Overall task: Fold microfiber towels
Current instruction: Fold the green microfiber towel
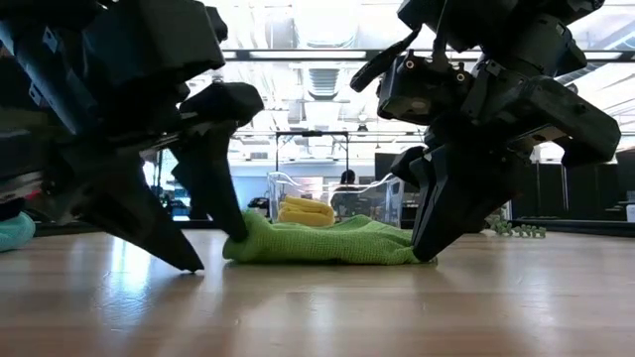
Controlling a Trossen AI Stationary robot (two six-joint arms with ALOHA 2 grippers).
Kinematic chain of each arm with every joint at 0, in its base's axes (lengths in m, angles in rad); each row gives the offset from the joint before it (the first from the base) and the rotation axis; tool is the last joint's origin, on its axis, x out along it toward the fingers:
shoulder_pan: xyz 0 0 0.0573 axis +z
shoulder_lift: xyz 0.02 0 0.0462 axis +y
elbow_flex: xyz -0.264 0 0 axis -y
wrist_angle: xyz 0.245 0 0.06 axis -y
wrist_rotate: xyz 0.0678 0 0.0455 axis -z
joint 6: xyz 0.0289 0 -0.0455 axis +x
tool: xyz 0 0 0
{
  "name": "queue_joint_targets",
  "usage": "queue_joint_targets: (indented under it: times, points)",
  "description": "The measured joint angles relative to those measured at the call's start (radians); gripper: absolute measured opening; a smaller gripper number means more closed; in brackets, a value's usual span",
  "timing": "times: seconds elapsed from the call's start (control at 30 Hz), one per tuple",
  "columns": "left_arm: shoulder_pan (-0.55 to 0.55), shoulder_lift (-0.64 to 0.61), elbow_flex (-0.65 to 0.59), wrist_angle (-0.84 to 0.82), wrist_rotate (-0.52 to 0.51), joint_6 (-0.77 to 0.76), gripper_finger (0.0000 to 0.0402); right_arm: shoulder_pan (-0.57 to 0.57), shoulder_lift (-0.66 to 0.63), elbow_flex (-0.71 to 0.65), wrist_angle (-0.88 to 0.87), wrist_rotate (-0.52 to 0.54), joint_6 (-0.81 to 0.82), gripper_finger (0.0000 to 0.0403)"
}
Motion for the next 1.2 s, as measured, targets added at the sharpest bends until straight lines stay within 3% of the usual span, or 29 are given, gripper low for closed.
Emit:
queue_joint_targets:
  times: [0.2, 0.6, 0.83, 0.9, 1.07, 1.2]
  points:
    - [-0.01, -0.002, 0.026, 0.001, -0.052, 0.0, 0.0197, 0.0, 0.0, 0.0, 0.0, -0.006, 0.009, 0.0009]
    - [-0.016, -0.005, 0.046, 0.0, -0.149, 0.001, 0.0199, 0.0, -0.001, 0.0, -0.002, -0.022, 0.009, 0.0009]
    - [-0.015, -0.004, 0.046, 0.0, -0.261, 0.001, 0.0199, 0.0, -0.001, 0.0, -0.002, -0.025, 0.009, 0.0009]
    - [-0.015, -0.004, 0.046, 0.0, -0.253, 0.0, 0.0199, 0.0, -0.001, 0.0, -0.002, -0.025, 0.009, 0.0009]
    - [-0.015, -0.004, 0.045, 0.008, -0.09, -0.001, 0.0199, -0.002, -0.001, 0.0, -0.002, -0.026, 0.009, 0.0009]
    - [-0.016, 0.012, 0.026, 0.006, -0.115, -0.03, 0.0199, -0.007, -0.001, 0.0, -0.002, -0.032, 0.008, 0.0009]
